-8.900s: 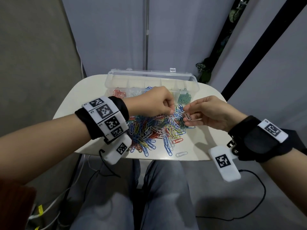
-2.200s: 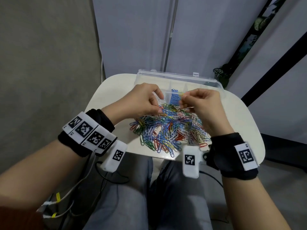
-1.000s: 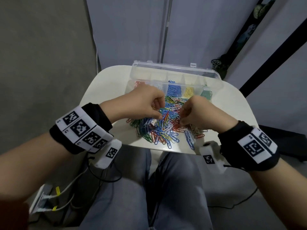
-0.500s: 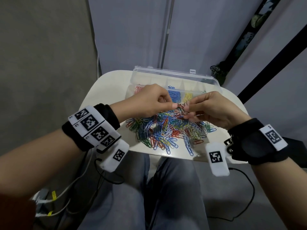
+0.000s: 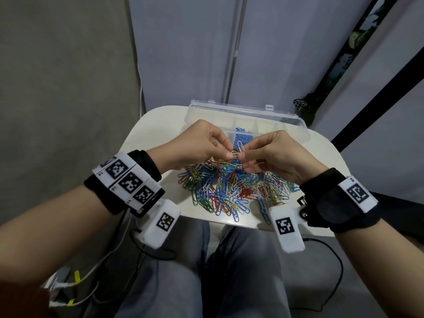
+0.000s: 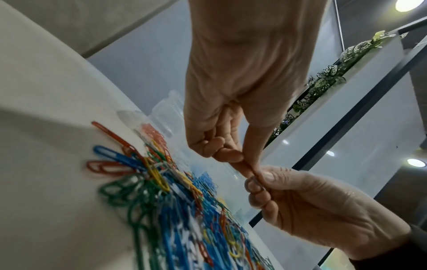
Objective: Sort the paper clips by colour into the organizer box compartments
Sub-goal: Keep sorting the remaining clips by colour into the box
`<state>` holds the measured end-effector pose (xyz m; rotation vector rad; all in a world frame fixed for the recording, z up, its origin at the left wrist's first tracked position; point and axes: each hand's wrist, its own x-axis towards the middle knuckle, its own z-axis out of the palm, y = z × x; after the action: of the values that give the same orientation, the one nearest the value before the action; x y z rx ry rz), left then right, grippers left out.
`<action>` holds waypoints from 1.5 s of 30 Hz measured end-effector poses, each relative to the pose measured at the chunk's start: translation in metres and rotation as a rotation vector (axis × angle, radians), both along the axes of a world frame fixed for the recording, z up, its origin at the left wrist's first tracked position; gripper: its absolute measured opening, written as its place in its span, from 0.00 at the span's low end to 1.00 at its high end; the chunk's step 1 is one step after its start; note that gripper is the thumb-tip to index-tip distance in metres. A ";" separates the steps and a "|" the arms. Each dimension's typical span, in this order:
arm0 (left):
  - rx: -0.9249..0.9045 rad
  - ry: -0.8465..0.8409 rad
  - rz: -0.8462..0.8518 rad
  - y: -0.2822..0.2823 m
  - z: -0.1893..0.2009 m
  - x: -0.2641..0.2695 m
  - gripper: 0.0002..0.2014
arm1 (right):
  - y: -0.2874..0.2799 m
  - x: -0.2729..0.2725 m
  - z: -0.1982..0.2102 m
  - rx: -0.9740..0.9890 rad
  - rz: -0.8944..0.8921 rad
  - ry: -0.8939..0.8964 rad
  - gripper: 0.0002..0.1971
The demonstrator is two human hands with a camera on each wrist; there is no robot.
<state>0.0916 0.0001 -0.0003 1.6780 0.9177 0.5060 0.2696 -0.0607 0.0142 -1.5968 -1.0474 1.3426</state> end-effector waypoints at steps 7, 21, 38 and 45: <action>0.100 0.025 0.102 0.009 0.005 -0.037 0.05 | 0.023 -0.009 0.014 0.135 0.002 -0.200 0.06; 0.134 0.023 0.179 0.013 0.004 -0.062 0.06 | 0.072 -0.029 0.027 0.197 -0.077 -0.541 0.10; 0.669 0.270 0.283 0.056 0.007 -0.033 0.18 | 0.023 -0.025 0.030 0.248 0.422 -0.736 0.12; 0.634 0.196 0.106 0.024 -0.002 -0.029 0.11 | 0.010 -0.013 -0.001 0.083 0.801 -1.073 0.31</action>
<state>0.0624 0.0246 -0.0018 2.2883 1.0595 0.7706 0.2569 -0.0503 0.0135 -1.9324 -2.5396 0.7617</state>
